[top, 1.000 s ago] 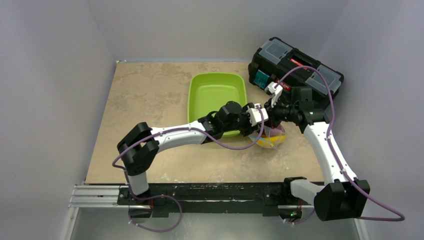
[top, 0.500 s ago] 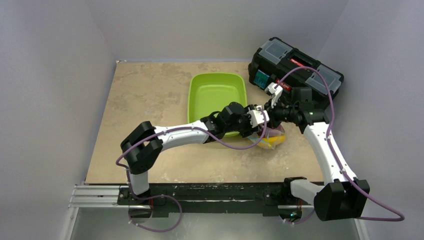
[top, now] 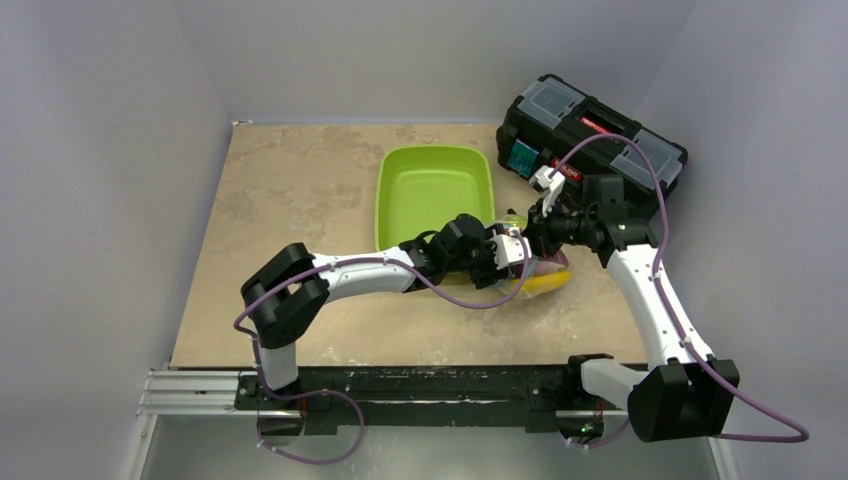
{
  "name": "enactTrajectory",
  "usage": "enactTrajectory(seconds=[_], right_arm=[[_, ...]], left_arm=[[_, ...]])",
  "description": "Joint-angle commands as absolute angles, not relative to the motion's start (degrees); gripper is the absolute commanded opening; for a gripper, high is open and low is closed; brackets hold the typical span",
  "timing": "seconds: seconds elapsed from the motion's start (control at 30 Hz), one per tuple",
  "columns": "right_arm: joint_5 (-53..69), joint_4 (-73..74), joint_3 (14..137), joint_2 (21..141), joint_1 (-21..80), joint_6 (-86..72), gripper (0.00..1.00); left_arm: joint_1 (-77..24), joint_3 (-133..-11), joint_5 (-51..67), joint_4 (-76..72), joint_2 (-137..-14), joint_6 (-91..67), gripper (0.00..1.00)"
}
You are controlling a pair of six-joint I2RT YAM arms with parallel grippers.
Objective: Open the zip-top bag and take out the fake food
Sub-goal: Pick up the fake vegetable from the zipper food storage bag.
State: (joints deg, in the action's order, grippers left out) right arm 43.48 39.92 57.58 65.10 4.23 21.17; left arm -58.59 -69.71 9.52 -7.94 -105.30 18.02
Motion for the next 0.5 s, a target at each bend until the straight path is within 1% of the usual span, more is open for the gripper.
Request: enactTrajectory(seconds=[0.0,0.27,0.4,0.47], right_arm=[[45.8,40.2,57.0,63.9,4.2,22.4,0.00],[46.1,40.2,56.9,63.9,4.2,22.4,0.00],[46.5,40.2,56.9,64.1,4.2,22.5,0.00],[46.7,40.3,56.9,64.1,4.2,22.6,0.00]], left_arm=[[-58.6,-71.2,11.4,-7.2,-104.9,20.0,0.60],[-58.6,-71.3,13.2,-5.4,-105.8,21.2,0.57],[-58.6,-71.3,13.7,-5.3,-106.3,21.5,0.57],[-58.6,-71.6,12.7,-5.5,-106.7,21.3,0.58]])
